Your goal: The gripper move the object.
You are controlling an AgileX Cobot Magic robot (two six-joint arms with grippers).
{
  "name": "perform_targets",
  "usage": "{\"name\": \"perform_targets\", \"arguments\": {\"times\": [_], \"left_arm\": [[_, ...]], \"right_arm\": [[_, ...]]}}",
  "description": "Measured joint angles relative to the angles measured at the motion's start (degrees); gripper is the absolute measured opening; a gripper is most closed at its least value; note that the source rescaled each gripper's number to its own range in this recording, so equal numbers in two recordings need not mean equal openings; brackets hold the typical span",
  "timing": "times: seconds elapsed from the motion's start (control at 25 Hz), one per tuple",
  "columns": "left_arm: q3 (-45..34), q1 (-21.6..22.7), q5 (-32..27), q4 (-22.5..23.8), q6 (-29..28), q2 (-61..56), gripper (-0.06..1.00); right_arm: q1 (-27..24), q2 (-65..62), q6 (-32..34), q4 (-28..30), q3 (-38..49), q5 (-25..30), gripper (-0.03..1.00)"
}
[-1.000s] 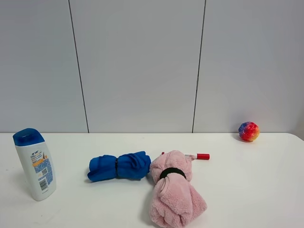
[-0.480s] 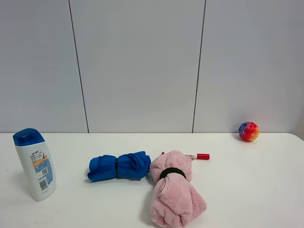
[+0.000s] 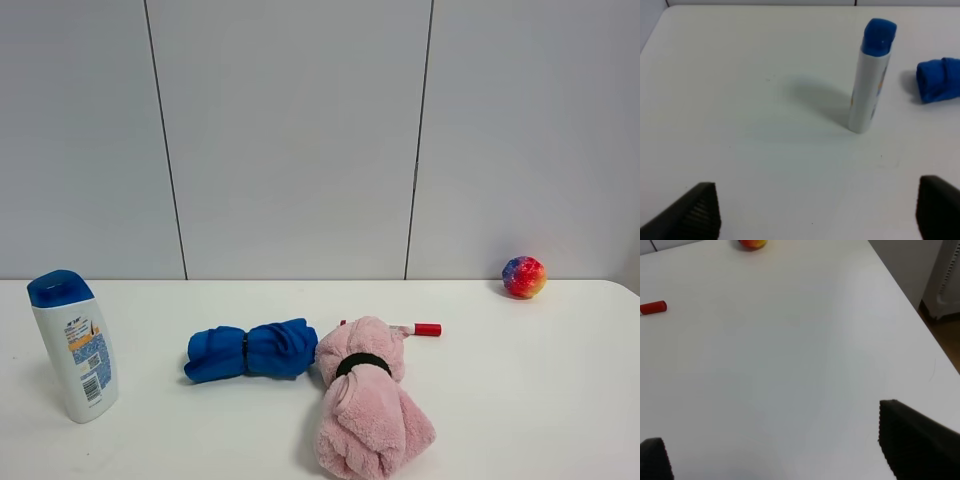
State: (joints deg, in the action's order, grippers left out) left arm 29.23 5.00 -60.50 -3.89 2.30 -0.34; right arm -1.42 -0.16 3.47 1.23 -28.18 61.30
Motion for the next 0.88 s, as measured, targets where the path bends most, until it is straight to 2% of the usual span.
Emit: {"name": "perform_targets", "arguments": {"times": [0.88], "left_arm": [[0.0, 0.0, 0.0, 0.0, 0.0, 0.0, 1.0]], "right_arm": [[0.0, 0.0, 0.0, 0.0, 0.0, 0.0, 0.73]]}}
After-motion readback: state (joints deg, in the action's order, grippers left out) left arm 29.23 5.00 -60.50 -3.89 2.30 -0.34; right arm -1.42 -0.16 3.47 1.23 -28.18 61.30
